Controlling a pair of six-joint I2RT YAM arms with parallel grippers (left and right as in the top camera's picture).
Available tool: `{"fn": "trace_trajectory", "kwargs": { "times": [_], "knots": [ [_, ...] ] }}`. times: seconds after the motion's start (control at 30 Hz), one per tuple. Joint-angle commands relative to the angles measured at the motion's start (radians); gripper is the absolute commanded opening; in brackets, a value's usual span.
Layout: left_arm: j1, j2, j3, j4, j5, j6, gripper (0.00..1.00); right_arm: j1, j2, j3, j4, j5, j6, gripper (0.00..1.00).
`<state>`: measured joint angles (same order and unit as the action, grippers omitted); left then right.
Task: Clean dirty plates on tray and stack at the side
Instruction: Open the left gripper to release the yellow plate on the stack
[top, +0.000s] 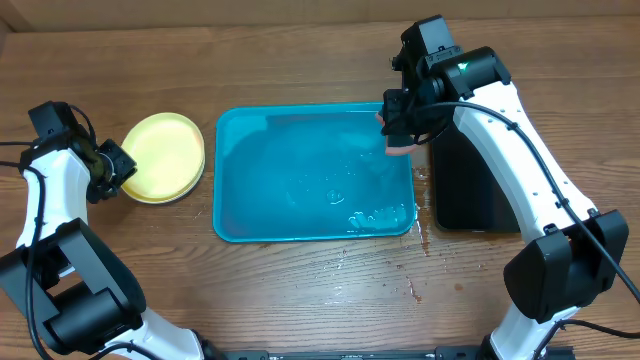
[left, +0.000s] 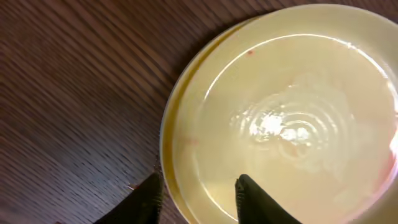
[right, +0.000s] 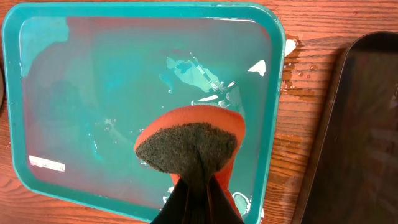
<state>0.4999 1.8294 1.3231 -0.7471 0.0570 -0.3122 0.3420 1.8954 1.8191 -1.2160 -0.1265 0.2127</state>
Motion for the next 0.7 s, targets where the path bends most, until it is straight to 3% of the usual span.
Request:
{"fn": "trace_trajectory", "kwargs": {
  "times": [0.0,0.4,0.53,0.67],
  "knots": [
    [0.004,0.011,0.002,0.000,-0.021,-0.001,0.46,0.004,-0.016,0.000,0.005,-0.006,-0.003,0.04],
    [-0.049,-0.024,0.004,0.020,0.160,0.142,0.49,0.003,-0.016,0.000,0.005,-0.005,-0.003,0.04],
    [-0.139,-0.065,0.004,0.017,0.278,0.202,0.58,-0.019,-0.016,0.000,0.006,-0.005,0.001,0.04],
    [-0.271,-0.079,0.004,0.011,0.282,0.204,0.61,-0.069,-0.016,0.000,-0.003,-0.004,0.000,0.04]
  ]
}}
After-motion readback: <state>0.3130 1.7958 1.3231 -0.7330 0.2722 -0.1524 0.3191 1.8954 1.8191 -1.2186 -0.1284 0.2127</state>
